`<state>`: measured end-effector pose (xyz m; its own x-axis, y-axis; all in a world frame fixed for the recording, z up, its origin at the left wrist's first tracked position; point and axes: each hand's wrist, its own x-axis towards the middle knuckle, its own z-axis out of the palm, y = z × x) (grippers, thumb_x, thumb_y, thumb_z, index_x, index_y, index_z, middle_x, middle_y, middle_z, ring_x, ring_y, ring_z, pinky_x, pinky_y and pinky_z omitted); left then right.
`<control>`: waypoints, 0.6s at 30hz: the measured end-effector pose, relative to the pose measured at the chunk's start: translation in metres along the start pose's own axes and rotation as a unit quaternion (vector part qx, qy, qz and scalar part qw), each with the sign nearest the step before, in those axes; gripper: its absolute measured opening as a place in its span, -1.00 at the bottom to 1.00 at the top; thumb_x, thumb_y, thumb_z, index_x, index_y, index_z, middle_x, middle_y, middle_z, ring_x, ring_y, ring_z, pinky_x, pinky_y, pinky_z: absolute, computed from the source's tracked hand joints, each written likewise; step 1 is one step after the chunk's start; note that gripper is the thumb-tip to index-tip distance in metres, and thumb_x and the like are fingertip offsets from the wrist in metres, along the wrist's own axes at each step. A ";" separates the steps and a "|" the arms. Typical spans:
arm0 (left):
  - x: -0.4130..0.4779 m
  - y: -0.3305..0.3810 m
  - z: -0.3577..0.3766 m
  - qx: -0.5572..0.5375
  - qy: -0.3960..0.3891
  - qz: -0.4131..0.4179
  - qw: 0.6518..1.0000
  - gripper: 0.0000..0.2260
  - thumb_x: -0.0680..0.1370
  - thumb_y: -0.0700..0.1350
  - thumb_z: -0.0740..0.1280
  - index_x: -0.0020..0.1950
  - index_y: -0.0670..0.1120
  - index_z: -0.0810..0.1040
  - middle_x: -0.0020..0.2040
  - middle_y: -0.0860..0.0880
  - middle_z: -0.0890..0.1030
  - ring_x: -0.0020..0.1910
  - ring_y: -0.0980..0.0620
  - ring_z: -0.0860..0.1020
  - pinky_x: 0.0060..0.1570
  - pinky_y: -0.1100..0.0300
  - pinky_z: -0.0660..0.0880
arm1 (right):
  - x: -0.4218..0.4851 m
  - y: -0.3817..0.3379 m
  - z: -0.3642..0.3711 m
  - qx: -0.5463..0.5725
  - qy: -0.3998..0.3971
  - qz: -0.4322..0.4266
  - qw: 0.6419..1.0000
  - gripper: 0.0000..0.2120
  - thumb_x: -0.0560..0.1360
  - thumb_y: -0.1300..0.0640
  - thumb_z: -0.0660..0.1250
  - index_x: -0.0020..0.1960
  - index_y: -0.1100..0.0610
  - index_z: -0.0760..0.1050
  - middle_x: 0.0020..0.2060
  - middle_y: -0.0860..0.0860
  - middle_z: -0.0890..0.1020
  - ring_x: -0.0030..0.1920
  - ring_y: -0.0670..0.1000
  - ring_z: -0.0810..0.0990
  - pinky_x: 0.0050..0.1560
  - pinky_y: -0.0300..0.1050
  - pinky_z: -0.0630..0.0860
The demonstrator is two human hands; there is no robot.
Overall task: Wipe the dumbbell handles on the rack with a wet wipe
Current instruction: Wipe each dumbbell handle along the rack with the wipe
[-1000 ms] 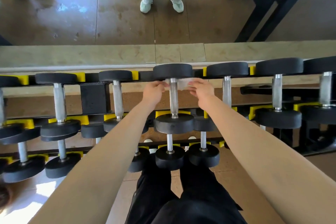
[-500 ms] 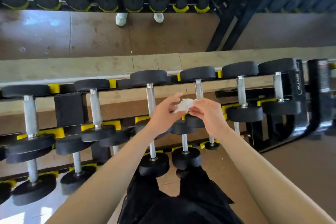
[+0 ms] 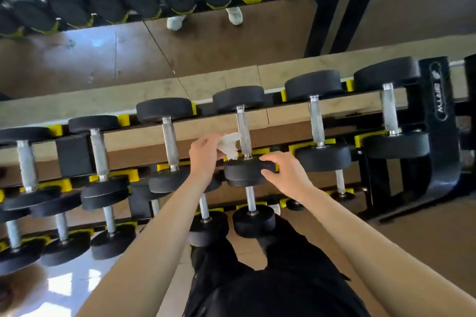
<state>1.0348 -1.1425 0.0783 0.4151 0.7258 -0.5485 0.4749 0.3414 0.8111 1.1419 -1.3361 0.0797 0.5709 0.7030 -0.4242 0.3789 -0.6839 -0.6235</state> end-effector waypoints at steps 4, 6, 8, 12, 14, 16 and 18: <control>0.007 0.017 0.031 0.098 0.088 0.027 0.991 -0.95 0.54 0.00 0.44 -0.04 0.06 0.68 -0.15 0.11 0.66 -0.12 0.16 0.62 -0.09 0.21 0.60 | 0.004 0.011 -0.006 -0.019 -0.027 -0.060 0.998 -0.64 0.57 0.06 0.37 0.37 -0.03 0.51 0.28 -0.10 0.57 0.33 -0.05 0.45 0.26 -0.12 0.47; 0.011 0.027 0.046 0.130 0.114 0.051 0.984 -0.97 0.53 -0.03 0.46 -0.04 0.08 0.66 -0.15 0.18 0.61 -0.12 0.23 0.56 -0.12 0.30 0.49 | 0.007 0.015 -0.009 -0.021 -0.038 -0.082 0.996 -0.64 0.58 0.08 0.37 0.37 -0.02 0.50 0.28 -0.10 0.56 0.33 -0.05 0.44 0.24 -0.16 0.44; 0.016 0.030 0.059 0.147 0.120 0.056 0.980 -0.92 0.52 -0.03 0.47 0.00 0.07 0.65 -0.12 0.21 0.58 -0.10 0.24 0.52 -0.10 0.33 0.45 | 0.008 0.019 -0.011 -0.011 -0.042 -0.094 0.995 -0.64 0.58 0.11 0.36 0.37 0.00 0.50 0.27 -0.08 0.56 0.33 -0.05 0.44 0.24 -0.17 0.43; 0.022 0.020 0.078 0.195 0.119 0.041 0.973 -0.88 0.51 0.02 0.49 0.02 0.06 0.65 -0.05 0.17 0.62 -0.02 0.18 0.56 0.04 0.22 0.51 | 0.005 0.025 -0.009 0.009 -0.028 -0.111 0.993 -0.63 0.57 0.15 0.36 0.37 0.02 0.50 0.26 -0.07 0.56 0.31 -0.06 0.44 0.21 -0.19 0.44; 0.022 0.011 0.080 0.231 0.126 0.046 0.964 -0.87 0.53 0.01 0.47 0.04 0.02 0.67 -0.02 0.12 0.65 0.01 0.11 0.58 0.11 0.14 0.54 | 0.004 0.028 -0.006 0.018 -0.030 -0.112 0.993 -0.62 0.56 0.16 0.37 0.37 0.01 0.50 0.26 -0.08 0.56 0.31 -0.07 0.44 0.24 -0.20 0.43; 0.018 0.006 0.079 0.265 0.117 0.048 0.956 -0.90 0.54 -0.01 0.46 0.01 0.00 0.67 -0.04 0.09 0.65 -0.01 0.09 0.59 0.09 0.12 0.55 | 0.004 0.029 -0.005 0.027 -0.024 -0.114 0.993 -0.61 0.56 0.17 0.38 0.37 0.01 0.50 0.27 -0.08 0.55 0.31 -0.08 0.44 0.27 -0.22 0.41; 0.015 0.002 0.075 0.296 0.081 0.031 0.951 -0.96 0.54 -0.05 0.47 -0.08 0.03 0.64 -0.07 0.07 0.65 -0.04 0.08 0.59 0.05 0.11 0.57 | 0.007 0.029 -0.003 0.030 -0.014 -0.118 0.992 -0.62 0.56 0.19 0.38 0.36 0.03 0.51 0.26 -0.07 0.56 0.30 -0.06 0.44 0.28 -0.22 0.42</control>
<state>1.0999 -1.1754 0.0568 0.3542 0.8321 -0.4268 0.8270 -0.0657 0.5583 1.1586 -1.3519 0.0606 0.4512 0.8475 -0.2795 0.4544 -0.4877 -0.7454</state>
